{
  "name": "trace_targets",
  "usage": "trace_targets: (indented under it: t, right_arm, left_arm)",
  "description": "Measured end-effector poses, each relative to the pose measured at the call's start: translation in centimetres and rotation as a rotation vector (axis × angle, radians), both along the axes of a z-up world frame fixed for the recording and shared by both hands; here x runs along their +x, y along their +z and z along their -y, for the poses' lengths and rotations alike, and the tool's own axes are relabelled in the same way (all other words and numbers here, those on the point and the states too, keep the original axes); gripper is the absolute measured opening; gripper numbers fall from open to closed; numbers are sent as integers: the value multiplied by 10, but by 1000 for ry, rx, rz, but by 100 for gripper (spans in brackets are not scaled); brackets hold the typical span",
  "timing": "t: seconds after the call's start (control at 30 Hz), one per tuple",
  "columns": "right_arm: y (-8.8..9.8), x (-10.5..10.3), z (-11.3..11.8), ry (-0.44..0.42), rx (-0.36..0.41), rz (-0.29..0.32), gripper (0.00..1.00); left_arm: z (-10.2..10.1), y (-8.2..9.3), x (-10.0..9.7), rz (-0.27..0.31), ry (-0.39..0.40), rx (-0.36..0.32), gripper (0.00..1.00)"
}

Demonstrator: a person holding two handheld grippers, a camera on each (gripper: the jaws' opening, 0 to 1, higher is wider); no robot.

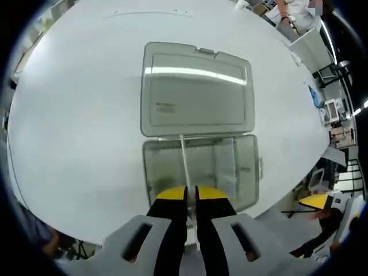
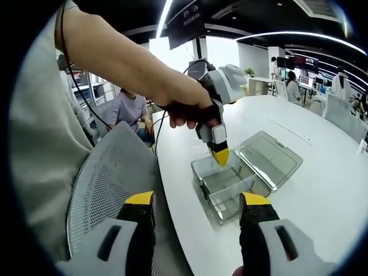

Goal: Insert the divider into the dual guide fixture by aligning both edges with the guide slots and pushing it downward to the bottom, including one-sided entry, uneven engagement, binding, and posture correction.

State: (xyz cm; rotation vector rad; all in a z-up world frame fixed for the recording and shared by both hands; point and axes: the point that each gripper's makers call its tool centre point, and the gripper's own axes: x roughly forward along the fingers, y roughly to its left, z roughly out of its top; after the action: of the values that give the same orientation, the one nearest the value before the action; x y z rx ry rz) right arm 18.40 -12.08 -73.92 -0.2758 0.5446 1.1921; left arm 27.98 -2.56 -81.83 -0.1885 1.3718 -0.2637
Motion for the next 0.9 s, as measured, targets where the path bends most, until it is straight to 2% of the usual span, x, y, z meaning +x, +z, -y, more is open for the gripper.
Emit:
trace_targets:
  t: [0.9]
  right_arm:
    - [-5, 0, 3, 1, -5, -18, 55]
  left_arm:
    - [2, -7, 2, -4, -11, 12, 2]
